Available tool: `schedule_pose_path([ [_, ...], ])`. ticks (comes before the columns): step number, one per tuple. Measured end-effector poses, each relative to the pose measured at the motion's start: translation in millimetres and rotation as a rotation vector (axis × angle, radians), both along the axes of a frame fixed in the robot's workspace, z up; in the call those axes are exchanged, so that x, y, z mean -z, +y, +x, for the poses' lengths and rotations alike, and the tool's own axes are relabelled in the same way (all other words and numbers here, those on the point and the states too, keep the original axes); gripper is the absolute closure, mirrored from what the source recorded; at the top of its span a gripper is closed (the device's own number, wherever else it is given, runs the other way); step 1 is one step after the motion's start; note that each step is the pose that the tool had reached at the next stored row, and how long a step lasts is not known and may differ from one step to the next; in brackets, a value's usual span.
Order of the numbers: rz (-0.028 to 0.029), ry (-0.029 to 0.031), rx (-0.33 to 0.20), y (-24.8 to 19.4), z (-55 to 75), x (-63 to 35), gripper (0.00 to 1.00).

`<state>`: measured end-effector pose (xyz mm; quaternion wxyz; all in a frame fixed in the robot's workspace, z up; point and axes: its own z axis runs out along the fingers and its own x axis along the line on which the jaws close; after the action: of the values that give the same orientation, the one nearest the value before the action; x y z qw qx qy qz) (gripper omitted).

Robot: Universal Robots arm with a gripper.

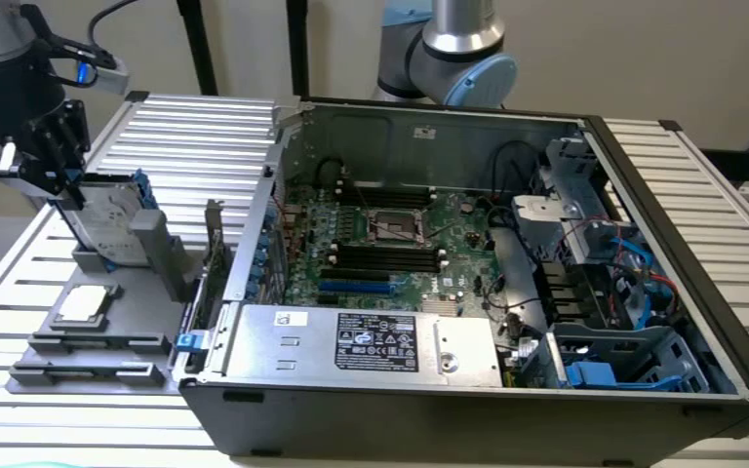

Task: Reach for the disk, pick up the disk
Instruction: 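Pick up the disk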

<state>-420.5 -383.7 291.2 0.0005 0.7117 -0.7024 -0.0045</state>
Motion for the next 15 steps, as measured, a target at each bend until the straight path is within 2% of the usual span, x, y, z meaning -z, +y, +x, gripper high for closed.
schedule_pose_path([
  [8, 0.0, -0.0001, 0.0, 0.0, 0.0, -0.5, 0.67],
  [15, 0.0, 0.0, 0.0, 0.0, 0.1, -6.5, 0.67],
])
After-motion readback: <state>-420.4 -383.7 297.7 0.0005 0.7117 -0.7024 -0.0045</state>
